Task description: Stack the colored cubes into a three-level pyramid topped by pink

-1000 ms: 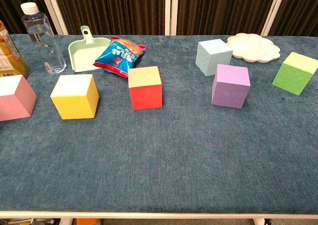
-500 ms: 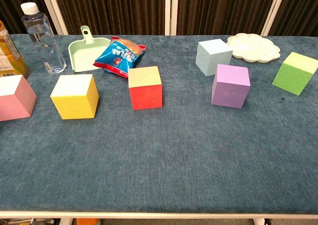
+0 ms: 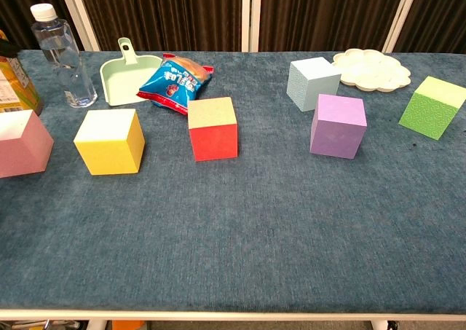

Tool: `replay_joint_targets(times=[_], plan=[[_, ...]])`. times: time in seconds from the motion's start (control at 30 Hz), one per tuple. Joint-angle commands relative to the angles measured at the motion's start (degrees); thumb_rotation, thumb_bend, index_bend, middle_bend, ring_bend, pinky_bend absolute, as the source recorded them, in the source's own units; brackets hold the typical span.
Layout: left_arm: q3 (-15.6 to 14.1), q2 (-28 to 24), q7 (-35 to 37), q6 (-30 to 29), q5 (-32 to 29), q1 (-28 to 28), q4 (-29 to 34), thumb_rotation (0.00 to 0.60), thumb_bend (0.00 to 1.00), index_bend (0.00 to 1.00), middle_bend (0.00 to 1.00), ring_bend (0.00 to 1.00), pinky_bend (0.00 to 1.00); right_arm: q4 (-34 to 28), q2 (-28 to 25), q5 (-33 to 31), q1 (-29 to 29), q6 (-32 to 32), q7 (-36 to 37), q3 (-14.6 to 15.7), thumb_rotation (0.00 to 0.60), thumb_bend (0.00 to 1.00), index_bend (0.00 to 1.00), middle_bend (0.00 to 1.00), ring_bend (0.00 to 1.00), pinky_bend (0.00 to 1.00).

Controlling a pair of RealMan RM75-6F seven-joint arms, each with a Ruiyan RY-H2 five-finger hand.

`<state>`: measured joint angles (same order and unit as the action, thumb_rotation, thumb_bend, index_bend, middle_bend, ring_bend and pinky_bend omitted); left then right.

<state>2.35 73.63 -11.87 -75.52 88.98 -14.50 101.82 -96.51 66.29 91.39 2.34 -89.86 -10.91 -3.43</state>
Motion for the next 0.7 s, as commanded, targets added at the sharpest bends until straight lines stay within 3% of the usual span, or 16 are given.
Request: replay_joint_targets(times=[0.03, 0.33, 0.5, 0.7], plan=[[2.35, 2.04, -2.99, 2.86, -3.19, -2.58, 2.04, 0.600, 0.00, 0.08, 0.08, 0.00, 0.06, -0.67, -0.28, 0.04, 0.50, 0.58, -0.65, -0.23, 0.600, 0.02, 0.00, 0.00, 0.00, 0.00], [8.06, 7.98, -1.98, 9.62, -13.85, -8.73, -1.43, 0.600, 0.00, 0.08, 0.09, 0.00, 0.06, -1.83, -0.56, 0.26, 0.68, 0.05, -0.43, -0.59, 0.600, 0.02, 0.00, 0.00, 0.00, 0.00], [8.91, 11.45, -3.96, 9.47, -17.40, -9.96, -4.04, 0.600, 0.00, 0.08, 0.17, 0.00, 0.05, -1.98, -1.20, -0.08, 0.26, -0.91, 0.38, -0.92, 0.600, 0.02, 0.00, 0.00, 0.00, 0.00], [9.05, 13.21, -5.72, 9.27, -19.83, -10.86, -6.91, 0.600, 0.01, 0.08, 0.17, 0.00, 0.05, -1.89, -1.44, -0.42, 0.22, -1.36, 0.71, -1.36, 0.600, 0.02, 0.00, 0.00, 0.00, 0.00]])
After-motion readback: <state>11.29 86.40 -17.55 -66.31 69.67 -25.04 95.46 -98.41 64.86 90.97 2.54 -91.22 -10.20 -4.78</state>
